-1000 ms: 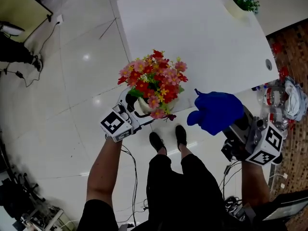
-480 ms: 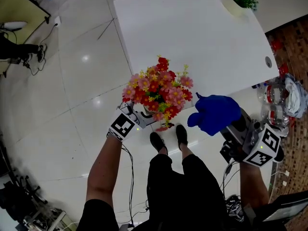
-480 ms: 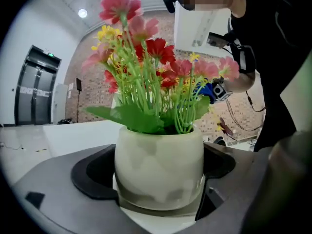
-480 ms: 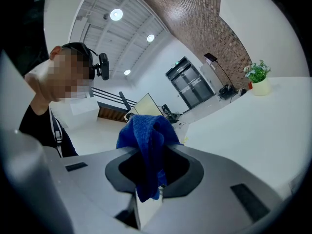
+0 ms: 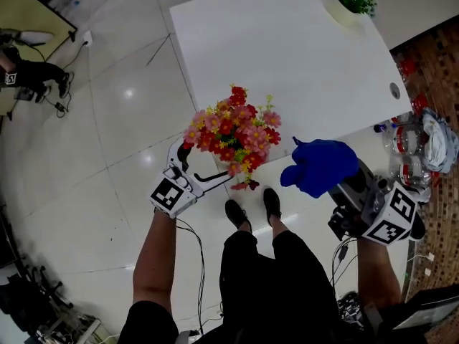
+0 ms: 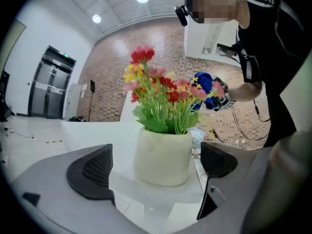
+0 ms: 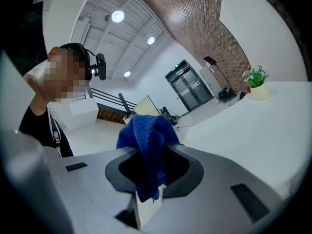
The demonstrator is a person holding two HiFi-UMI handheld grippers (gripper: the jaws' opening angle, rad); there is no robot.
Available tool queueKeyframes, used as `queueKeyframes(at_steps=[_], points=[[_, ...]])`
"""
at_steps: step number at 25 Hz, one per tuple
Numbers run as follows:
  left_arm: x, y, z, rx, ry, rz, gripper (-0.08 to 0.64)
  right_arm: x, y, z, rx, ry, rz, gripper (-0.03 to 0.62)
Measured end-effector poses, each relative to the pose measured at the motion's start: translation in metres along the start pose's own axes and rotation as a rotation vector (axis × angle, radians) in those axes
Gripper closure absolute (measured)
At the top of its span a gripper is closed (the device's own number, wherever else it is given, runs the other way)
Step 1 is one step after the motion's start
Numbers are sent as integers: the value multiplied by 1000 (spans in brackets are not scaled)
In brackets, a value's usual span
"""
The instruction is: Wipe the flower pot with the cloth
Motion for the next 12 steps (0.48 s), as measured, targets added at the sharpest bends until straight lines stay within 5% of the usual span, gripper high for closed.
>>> queueKeyframes(at_steps=[3,8,12], points=[[-34,22,12,-26,89,25,9,-10,13,-12,-14,-5,16,532],[-72,91,67,-75,220,192,18,-50,34,-24,-31,-16,56,532],[-88,127,106,-73,320,274,115,-71,47,-31,-65,34,82,532]])
Point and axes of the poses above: the fingertips, and each gripper's own axes: x forward along the fingers, z to its right, y out of its top, the point moved 4 cm from there along -x, backward along the fingers, and after that the axes turned 6 degrees about -y, right-handed, at the moved point
